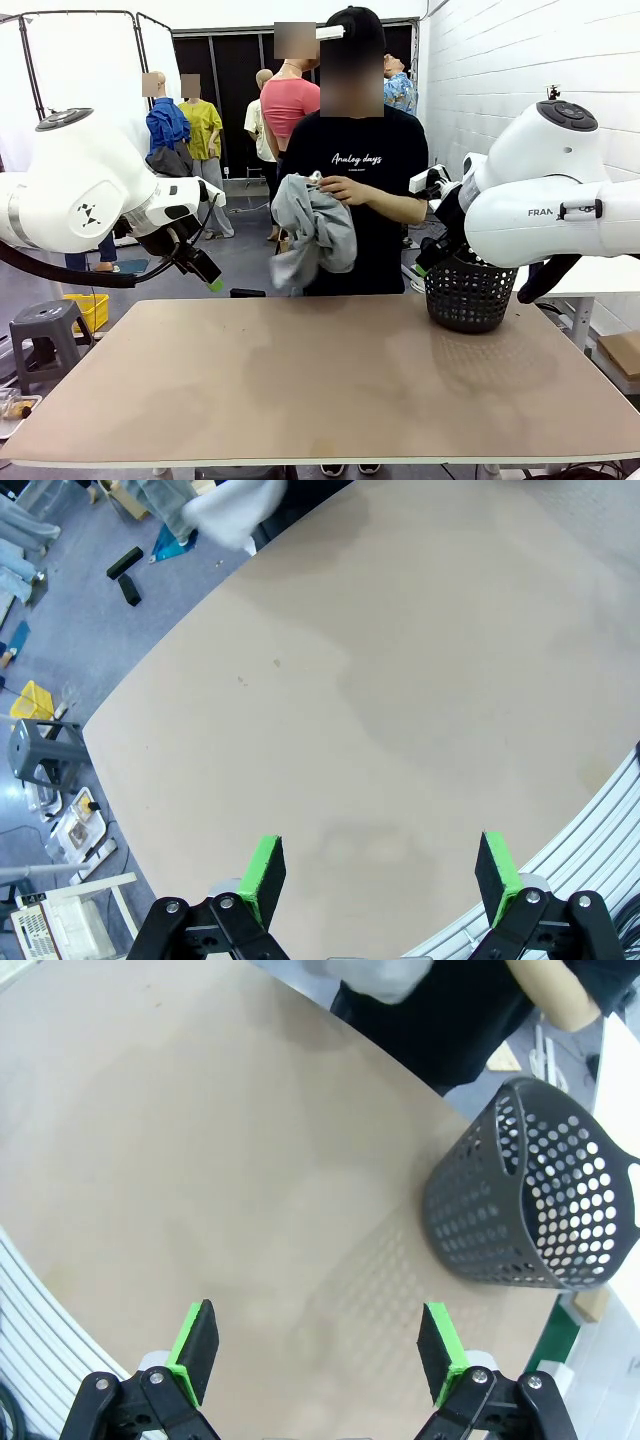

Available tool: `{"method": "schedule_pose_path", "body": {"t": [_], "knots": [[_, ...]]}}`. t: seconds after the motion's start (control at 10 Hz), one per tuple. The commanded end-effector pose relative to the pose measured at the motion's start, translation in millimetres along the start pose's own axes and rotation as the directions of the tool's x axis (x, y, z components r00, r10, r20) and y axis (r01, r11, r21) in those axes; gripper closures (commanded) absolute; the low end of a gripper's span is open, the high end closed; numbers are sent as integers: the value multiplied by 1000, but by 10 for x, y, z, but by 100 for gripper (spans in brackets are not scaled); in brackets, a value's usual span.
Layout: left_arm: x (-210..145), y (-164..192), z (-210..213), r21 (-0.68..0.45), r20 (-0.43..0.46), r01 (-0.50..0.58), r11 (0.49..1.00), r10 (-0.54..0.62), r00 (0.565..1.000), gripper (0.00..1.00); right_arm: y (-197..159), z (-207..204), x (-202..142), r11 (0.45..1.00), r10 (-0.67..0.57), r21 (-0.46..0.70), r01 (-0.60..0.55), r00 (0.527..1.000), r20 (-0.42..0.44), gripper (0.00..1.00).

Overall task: Fold the training pants.
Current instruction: Grab both ends of the Training pants handed by a person.

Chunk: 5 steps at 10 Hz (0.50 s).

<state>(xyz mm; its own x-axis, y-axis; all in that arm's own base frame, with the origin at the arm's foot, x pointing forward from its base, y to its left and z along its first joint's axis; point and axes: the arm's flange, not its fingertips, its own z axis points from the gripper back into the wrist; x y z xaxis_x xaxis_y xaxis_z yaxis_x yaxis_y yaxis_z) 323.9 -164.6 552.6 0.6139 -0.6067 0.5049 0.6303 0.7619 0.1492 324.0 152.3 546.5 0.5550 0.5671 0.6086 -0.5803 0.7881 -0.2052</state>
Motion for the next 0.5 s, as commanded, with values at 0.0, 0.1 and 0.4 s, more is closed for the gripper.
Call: {"method": "schedule_pose_path", "body": {"t": [0.0,0.1,0.4], "knots": [[0,3,-2,-3,1,1,1000,-1,1000,0,1,-7,-2,1000,0,0,0,1000,0,0],[0,3,-2,-3,1,1,1000,-1,1000,0,1,-7,-2,1000,0,0,0,1000,0,0],[0,3,-2,-3,1,1,1000,-1,1000,0,1,-7,-2,1000,0,0,0,1000,0,0]]}}
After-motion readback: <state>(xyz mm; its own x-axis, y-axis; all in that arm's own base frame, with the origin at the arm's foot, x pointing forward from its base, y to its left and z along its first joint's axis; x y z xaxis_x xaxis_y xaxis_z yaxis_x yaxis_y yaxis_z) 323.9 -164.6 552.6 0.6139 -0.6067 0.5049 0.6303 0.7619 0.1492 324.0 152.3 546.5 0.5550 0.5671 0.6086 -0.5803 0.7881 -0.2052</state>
